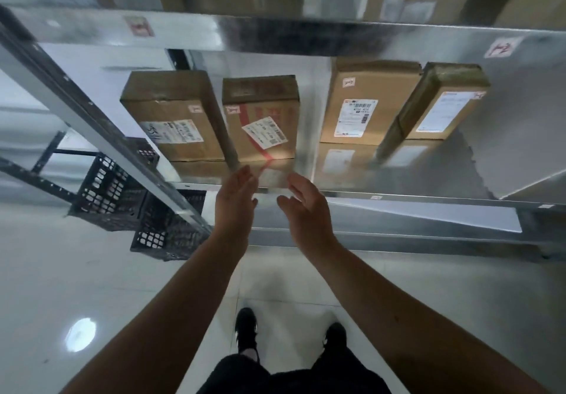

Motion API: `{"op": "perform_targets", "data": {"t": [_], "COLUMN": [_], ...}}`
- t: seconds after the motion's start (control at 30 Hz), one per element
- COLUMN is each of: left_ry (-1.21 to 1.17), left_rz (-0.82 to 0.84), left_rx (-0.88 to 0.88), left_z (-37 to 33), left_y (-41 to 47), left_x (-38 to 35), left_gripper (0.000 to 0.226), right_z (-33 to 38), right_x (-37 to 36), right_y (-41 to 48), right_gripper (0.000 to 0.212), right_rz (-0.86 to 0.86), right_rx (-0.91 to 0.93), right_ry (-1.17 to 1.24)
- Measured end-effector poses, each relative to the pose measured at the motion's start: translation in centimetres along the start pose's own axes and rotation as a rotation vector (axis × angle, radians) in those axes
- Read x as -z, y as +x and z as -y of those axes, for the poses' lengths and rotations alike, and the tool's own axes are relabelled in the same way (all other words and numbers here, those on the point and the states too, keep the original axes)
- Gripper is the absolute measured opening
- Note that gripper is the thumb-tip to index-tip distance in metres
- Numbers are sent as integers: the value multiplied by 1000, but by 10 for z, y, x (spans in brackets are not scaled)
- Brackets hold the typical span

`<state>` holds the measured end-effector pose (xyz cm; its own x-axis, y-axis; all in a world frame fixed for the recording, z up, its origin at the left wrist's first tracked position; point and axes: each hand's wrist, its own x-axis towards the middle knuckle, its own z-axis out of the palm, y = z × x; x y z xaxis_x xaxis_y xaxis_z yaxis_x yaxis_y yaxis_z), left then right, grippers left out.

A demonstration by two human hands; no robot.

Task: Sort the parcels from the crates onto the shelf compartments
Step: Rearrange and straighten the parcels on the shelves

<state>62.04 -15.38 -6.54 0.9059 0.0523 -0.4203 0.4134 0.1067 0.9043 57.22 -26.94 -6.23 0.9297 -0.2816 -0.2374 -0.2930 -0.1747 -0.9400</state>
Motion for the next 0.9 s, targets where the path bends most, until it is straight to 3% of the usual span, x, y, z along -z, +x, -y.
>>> {"op": "perform_targets", "data": {"t": [0.1, 0.23, 0.33, 0.47, 0.57, 0.67, 0.7, 0.8, 0.9], "left_ry": [104, 228, 254, 314, 312, 370, 335, 260, 300], "left_rz": [74, 225, 253, 224, 185, 177, 178, 205, 186], "left_rx": [-46, -72, -42, -61, -56, -19, 7, -10, -60], "left_z": [-4, -7, -9, -19, -15, -11, -9, 0, 1], "left_y": [29, 53, 69, 90, 105, 119, 124, 138, 150], "left_x": [21, 43, 52, 42, 31, 17, 15, 8, -3], "left_gripper": [11, 48, 17, 12, 27, 80, 87, 49, 61], "right_z": [2, 5, 7, 4, -1, 5, 4, -12, -21], "right_x": [-35, -63, -69, -71, -74, -71, -68, -61, -63], "right_y": [11, 23, 34, 62, 93, 117, 124, 141, 153], "right_gripper": [45, 46, 51, 54, 55, 73, 79, 78, 74], "right_rz": [-93, -217, -289, -341, -358, -417, -424, -442, -387], "right_rx": [-23, -110, -169, -162, -143, -182, -227, -264, -252], "right_ry": [17, 56, 87, 58, 46, 112, 104, 70, 29]}}
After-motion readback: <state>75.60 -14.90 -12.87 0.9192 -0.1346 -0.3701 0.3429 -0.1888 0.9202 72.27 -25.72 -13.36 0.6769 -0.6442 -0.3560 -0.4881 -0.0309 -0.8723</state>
